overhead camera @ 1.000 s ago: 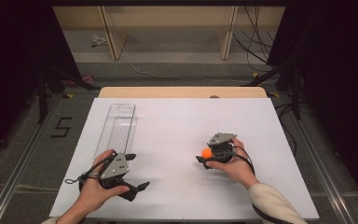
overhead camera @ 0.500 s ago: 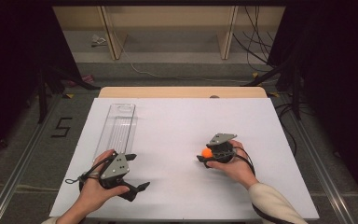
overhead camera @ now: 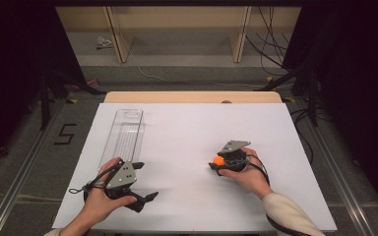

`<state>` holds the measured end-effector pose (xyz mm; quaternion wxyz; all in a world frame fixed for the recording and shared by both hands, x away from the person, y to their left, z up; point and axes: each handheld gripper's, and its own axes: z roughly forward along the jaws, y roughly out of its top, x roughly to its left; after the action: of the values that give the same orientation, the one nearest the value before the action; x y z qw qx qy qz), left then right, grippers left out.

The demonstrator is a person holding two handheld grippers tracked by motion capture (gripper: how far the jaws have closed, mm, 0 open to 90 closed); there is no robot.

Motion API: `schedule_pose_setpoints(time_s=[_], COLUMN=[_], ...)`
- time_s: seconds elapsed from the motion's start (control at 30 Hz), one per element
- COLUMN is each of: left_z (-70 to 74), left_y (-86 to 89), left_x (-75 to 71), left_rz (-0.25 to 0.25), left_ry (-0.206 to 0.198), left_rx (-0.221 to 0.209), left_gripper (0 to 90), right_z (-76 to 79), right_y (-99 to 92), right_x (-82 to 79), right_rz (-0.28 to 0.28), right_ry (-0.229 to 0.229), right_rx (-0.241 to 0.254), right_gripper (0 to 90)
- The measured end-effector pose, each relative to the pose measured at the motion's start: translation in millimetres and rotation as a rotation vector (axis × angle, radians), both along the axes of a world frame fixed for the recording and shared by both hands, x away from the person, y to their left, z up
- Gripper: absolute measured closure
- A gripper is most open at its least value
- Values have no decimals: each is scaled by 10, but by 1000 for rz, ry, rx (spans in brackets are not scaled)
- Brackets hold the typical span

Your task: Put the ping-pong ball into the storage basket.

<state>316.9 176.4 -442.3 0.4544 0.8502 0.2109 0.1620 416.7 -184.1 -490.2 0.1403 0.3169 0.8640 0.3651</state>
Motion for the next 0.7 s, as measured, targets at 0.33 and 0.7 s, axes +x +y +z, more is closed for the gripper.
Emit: schedule_pose_setpoints(time_s=[0.33,0.7], left_z=[1,1], left_y=[0,1], left_x=[-2,-2], left_rz=[1,2], left_ry=[-2,-2], left_rx=[-1,-2], left_gripper=[0,0], right_z=[7,55], right_y=[-7,-9], right_x=[4,6], right_rz=[2,15], right_ry=[2,-1], right_rx=[5,19], right_gripper=[508,511])
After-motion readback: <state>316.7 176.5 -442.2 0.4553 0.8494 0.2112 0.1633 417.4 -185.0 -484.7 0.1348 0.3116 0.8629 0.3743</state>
